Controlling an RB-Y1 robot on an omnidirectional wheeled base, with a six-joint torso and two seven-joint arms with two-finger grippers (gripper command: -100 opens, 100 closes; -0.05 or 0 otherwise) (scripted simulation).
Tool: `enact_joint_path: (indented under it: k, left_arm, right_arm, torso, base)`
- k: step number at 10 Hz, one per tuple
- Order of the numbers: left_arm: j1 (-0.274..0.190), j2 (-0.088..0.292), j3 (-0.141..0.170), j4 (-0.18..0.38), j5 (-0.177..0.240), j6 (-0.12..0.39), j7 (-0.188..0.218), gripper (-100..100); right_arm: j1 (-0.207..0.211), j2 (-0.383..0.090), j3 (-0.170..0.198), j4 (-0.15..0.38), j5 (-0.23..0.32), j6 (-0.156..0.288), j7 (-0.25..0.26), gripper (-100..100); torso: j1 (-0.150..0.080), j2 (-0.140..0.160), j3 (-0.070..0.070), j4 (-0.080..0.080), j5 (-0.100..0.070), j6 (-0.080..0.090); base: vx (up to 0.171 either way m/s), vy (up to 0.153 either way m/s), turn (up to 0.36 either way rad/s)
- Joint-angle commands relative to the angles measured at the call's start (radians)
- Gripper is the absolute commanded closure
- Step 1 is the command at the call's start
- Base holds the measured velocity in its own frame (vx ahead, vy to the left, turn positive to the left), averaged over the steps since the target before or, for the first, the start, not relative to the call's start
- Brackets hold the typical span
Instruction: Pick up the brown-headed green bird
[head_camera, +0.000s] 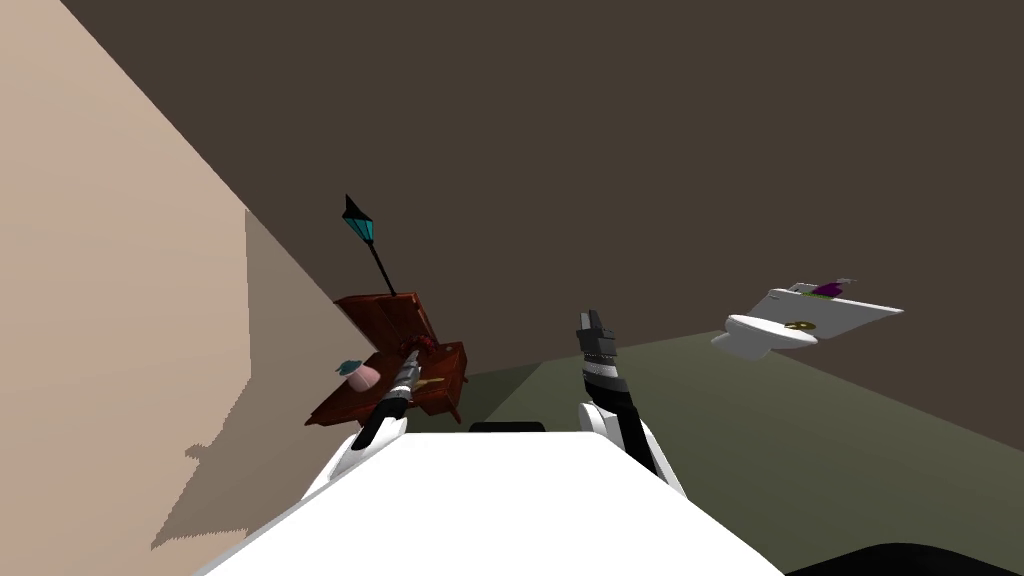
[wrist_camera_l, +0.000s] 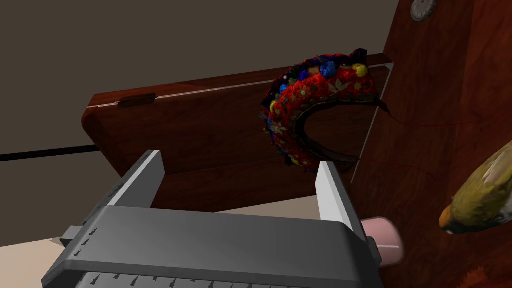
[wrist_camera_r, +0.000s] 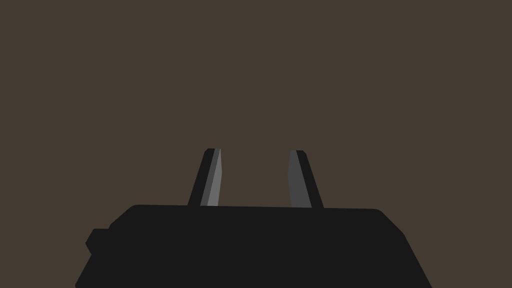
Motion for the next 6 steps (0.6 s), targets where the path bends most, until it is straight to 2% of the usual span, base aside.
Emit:
enact_joint_path:
  k: [1, 2, 3, 6]
  left_arm:
    - [-0.022, 0.002, 0.007, 0.050, 0.005, 0.050, 0.011, -100]
    - [-0.022, 0.002, 0.007, 0.061, 0.005, 0.052, 0.011, -100]
    - [-0.043, 0.006, 0.011, 0.111, 0.009, 0.079, 0.018, -100]
    - [-0.087, 0.013, 0.017, 0.194, 0.015, 0.133, 0.036, -100]
  right_arm:
    - [0.000, 0.000, 0.000, 0.000, 0.000, 0.000, 0.000, 0]
    - [0.000, 0.000, 0.000, 0.000, 0.000, 0.000, 0.000, 0]
    - [0.000, 0.000, 0.000, 0.000, 0.000, 0.000, 0.000, 0]
    - [0.000, 0.000, 0.000, 0.000, 0.000, 0.000, 0.000, 0]
  torso:
    - [0.000, 0.000, 0.000, 0.000, 0.000, 0.000]
    - [0.000, 0.000, 0.000, 0.000, 0.000, 0.000]
    - [0.001, 0.000, 0.000, 0.000, 0.000, 0.000]
    - [0.003, 0.001, 0.000, 0.000, 0.000, 0.000]
  base:
    - [0.025, -0.015, -0.058]
    - [0.020, -0.005, -0.019]
    - [0.014, 0.003, -0.033]
    - [0.008, 0.018, -0.041]
